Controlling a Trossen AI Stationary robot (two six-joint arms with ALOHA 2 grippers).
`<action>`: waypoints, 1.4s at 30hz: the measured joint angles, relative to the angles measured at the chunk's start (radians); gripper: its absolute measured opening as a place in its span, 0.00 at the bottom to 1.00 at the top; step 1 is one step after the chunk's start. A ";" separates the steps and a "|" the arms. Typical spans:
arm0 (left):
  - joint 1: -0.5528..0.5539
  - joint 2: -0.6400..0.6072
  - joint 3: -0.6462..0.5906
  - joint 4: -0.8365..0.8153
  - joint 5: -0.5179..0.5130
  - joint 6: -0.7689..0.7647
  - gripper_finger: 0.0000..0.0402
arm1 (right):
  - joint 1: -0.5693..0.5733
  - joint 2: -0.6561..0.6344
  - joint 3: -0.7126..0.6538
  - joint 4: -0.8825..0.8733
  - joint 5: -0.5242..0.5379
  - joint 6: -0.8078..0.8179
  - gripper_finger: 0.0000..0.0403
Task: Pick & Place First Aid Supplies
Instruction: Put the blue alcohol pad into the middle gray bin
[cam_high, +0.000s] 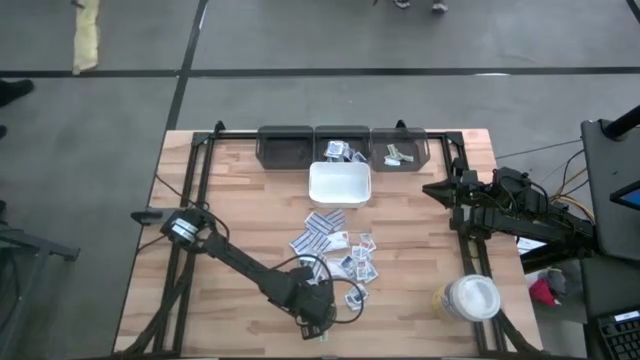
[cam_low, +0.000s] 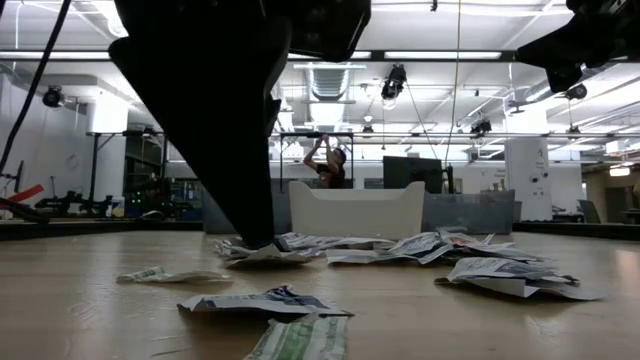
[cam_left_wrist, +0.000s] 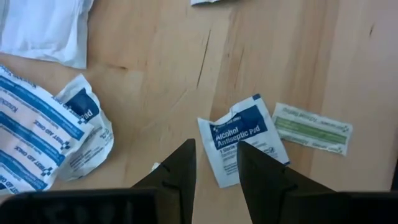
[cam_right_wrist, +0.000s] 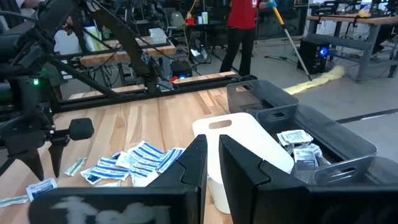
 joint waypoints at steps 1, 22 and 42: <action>0.000 0.001 0.000 0.003 0.000 0.000 0.27 | 0.000 0.000 0.000 0.000 0.000 0.000 0.10; 0.007 0.080 0.003 -0.004 0.011 -0.108 0.14 | 0.000 0.000 0.000 0.000 0.000 0.000 0.10; 0.015 0.002 0.070 -0.023 -0.217 -0.048 0.00 | 0.000 0.000 0.000 0.000 0.000 0.000 0.10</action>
